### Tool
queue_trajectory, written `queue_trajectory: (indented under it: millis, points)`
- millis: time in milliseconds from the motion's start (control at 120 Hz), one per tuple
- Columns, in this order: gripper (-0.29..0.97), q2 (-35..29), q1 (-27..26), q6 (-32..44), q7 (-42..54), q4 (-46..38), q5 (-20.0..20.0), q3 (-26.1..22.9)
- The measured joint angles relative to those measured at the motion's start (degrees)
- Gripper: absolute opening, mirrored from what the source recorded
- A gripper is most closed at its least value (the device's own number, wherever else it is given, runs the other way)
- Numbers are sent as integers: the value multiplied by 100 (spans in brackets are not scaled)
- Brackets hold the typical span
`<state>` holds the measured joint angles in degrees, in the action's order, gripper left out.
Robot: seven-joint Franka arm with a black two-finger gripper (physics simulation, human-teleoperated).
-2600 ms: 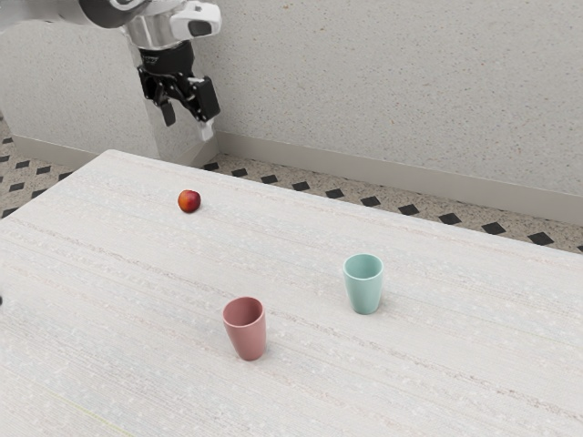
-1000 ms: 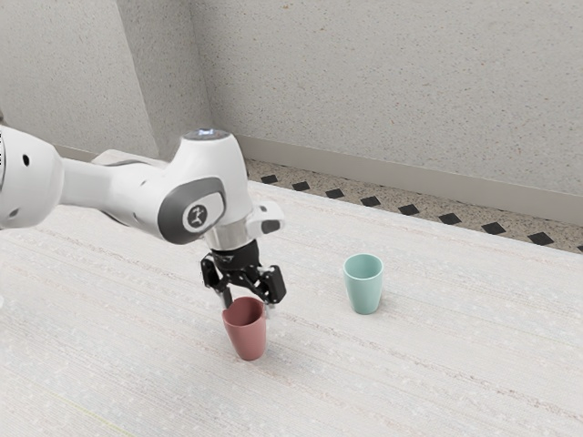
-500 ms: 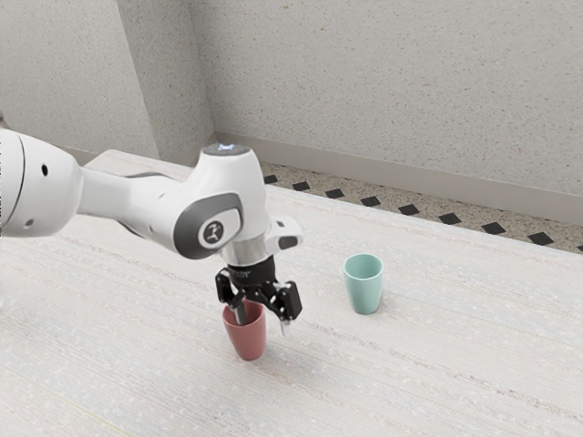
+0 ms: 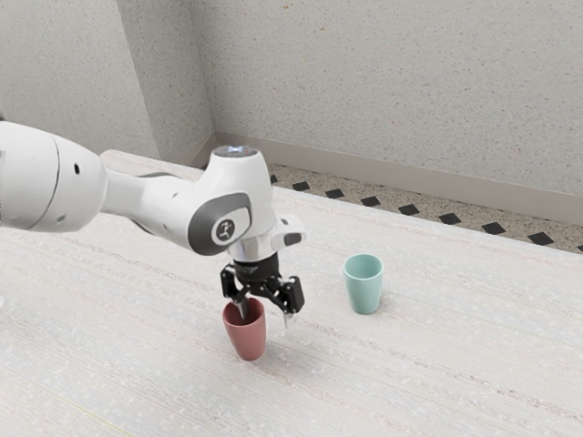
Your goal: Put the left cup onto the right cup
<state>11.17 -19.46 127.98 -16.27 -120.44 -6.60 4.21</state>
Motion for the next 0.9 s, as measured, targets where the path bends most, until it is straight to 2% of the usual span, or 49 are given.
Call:
queue_trajectory:
  millis: [283,358,458,558,692,900]
  points:
    - [62,316,41,232,-31,-11,143,13]
    - [52,323,45,271,-45,-15,155,18]
    - [25,321,47,307,-53,-21,158,18]
    - [9,317,47,328,-62,-23,155,19]
    - [-2,316,46,343,-74,-31,161,44]
    - [-9,312,47,346,-133,-58,212,63]
